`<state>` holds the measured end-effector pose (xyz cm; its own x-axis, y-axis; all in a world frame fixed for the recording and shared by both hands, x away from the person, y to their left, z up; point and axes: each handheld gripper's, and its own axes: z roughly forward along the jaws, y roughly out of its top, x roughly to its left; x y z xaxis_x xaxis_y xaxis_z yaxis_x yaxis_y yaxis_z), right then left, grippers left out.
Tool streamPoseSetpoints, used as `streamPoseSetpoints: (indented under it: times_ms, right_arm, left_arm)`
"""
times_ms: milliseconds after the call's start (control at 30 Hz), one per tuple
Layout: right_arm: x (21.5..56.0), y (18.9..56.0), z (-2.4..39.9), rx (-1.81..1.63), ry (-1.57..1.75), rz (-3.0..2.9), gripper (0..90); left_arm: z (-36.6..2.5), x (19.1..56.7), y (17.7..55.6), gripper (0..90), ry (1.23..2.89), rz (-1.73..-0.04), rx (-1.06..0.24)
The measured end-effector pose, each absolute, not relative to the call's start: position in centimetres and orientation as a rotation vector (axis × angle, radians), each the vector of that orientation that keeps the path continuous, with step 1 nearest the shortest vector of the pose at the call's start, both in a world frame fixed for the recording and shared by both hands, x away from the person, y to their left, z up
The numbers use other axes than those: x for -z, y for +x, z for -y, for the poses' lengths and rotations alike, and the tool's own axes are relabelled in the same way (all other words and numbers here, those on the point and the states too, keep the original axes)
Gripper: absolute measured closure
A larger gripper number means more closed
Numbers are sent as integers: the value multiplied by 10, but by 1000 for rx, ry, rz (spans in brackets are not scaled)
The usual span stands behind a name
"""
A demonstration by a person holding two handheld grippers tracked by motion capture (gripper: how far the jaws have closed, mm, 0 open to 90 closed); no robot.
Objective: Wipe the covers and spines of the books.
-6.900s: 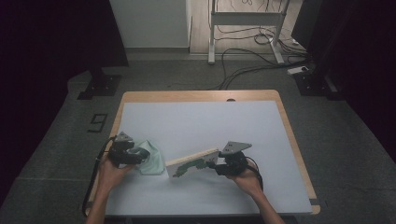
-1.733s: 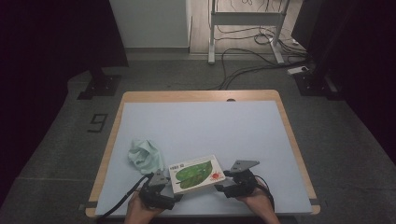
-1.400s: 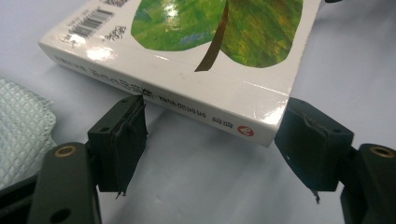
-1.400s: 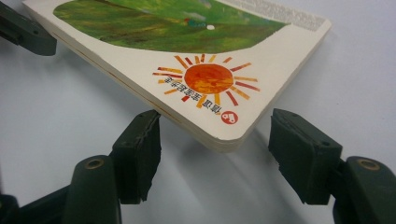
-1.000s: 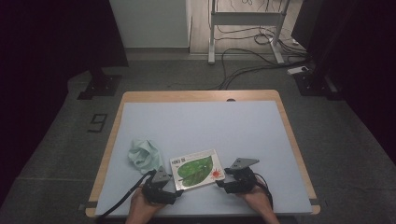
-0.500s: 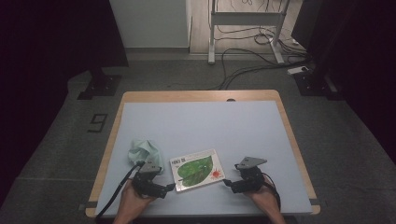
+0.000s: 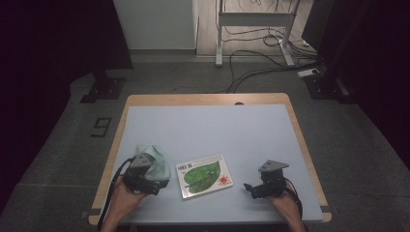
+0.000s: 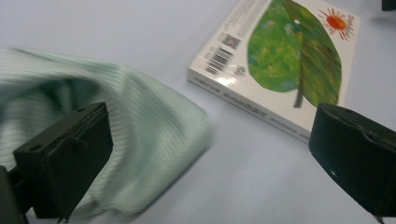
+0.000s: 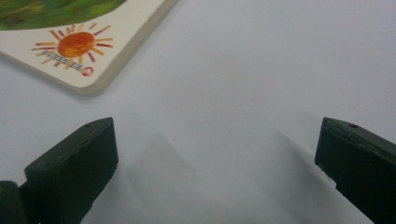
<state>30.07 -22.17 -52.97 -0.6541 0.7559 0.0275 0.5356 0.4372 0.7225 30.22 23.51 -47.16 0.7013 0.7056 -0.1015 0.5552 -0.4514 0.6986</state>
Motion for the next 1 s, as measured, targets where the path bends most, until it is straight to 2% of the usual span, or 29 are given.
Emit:
streamPoseSetpoints:
  times_ms: [300, 533, 667, 1000]
  right_arm:
    - [537, 300, 225, -1020, 1126, -2384, 0]
    - [537, 300, 225, -1019, 1123, -2379, 0]
    - [537, 300, 225, -1018, 1122, -2376, 0]
    - [537, 300, 225, -1018, 1122, -2374, 0]
  left_arm:
    - [-252, 455, 321, 1, 2171, -1010, -318]
    - [-264, 447, 340, 62, 2185, -1028, -358]
    - [-267, 457, 354, 121, 2199, -1042, -340]
    - [-268, 500, 373, 147, 2196, -1108, -266]
